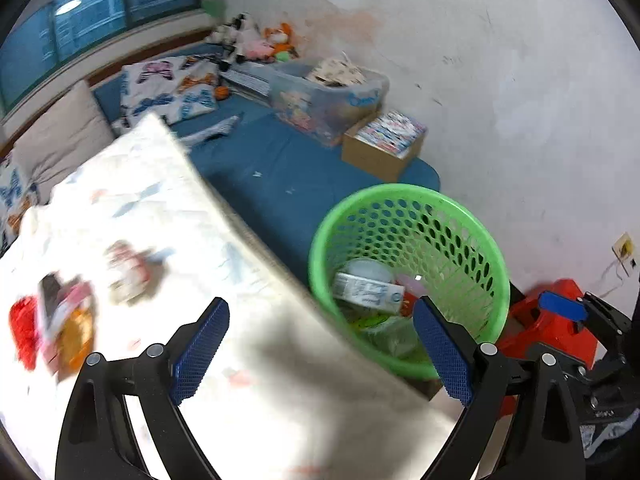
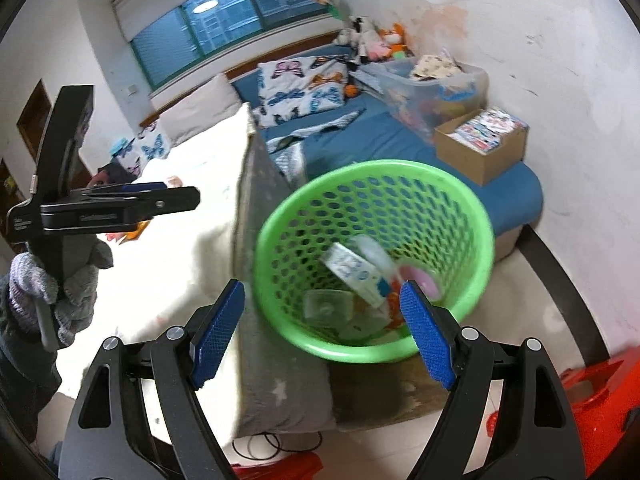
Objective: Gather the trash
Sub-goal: 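Move both tools back over the mattress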
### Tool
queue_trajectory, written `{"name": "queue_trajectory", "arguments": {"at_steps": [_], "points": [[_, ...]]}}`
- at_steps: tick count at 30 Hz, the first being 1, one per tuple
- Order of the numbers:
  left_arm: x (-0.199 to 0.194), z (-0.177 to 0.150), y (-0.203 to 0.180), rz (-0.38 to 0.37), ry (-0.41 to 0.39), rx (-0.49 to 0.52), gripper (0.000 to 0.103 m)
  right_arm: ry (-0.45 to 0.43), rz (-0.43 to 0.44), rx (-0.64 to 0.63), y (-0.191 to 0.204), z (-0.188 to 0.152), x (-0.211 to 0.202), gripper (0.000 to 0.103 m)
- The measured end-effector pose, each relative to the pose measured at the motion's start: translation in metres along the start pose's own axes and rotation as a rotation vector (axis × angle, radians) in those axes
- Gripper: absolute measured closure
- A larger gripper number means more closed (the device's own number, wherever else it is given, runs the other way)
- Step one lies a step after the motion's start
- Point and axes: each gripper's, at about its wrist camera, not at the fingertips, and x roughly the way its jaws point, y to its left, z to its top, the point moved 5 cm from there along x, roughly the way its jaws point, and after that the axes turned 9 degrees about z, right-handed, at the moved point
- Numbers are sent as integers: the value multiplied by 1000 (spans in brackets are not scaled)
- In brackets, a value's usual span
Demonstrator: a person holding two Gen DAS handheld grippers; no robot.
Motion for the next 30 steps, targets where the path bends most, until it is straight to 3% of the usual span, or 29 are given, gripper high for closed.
{"name": "queue_trajectory", "arguments": {"at_steps": [11,18,30], "points": [[-65,-54,113,143,-49,-160,13,12,89,-81,74,13,20,23],[-76,-96,183,215,-17,-251,13,35,115,-95,112,16,40,23],[-75,-141,235,242,11,-332,17,93,143,-140,165,43,101,25]]}}
